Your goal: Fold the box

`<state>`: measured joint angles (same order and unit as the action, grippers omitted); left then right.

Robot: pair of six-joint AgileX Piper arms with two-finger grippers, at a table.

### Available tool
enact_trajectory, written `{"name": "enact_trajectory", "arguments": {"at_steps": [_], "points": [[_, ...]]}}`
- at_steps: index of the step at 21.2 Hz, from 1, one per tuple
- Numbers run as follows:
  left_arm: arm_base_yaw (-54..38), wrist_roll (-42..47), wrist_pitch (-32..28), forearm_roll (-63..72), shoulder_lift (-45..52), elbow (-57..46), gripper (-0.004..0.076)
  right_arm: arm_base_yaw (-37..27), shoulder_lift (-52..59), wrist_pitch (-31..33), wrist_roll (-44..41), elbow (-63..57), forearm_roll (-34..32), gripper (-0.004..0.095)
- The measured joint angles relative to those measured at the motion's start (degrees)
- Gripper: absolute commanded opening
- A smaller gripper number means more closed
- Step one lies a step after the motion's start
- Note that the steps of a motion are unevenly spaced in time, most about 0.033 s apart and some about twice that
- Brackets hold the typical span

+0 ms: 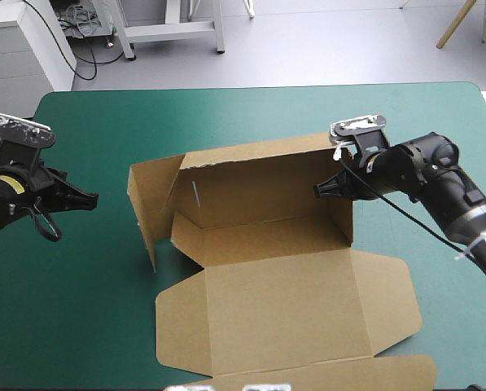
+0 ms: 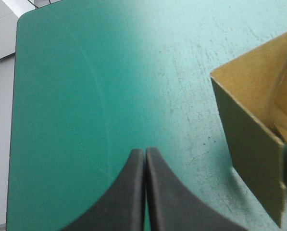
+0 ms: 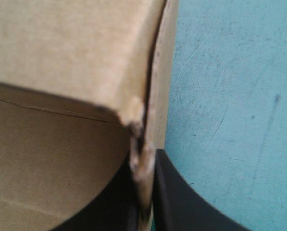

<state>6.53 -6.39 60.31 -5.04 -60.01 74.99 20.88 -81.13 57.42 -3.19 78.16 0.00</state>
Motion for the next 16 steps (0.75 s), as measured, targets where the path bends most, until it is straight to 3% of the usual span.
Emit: {"name": "enact_trajectory", "arguments": {"at_steps": [5, 7, 9, 12, 14, 16], "points": [[0.0, 1.0, -1.4, -0.2, 0.0, 0.0, -0.0010, -0.2, -10.7, -2.8, -0.8, 4.4, 0.0, -0.0013], [0.0, 1.1, -1.5, -1.0, 0.0, 0.0, -0.0010, -0.3, -15.3, -5.1, -0.8, 8.3, -0.6, 0.0046], [0.0, 1.1, -1.4, -2.1, 0.0, 0.0, -0.0010, -0.5, -20.4, -6.4, -0.8, 12.3, -1.1, 0.0213], [0.0, 1.1, -1.4, -2.9, 0.0, 0.0, -0.0010, -0.5, -25.5, -4.2, 0.4, 18.0, -0.4, 0.0624], [0.0, 1.1, -1.3, -3.0, 0.0, 0.0, -0.0010, -0.4, -26.4, -1.6, 1.2, 20.6, 0.5, 0.0750], [0.0, 1.1, -1.3, -3.0, 0.0, 0.0, -0.0010, -0.3, -26.2, 0.1, 1.6, 22.9, 0.5, 0.0788]]}}
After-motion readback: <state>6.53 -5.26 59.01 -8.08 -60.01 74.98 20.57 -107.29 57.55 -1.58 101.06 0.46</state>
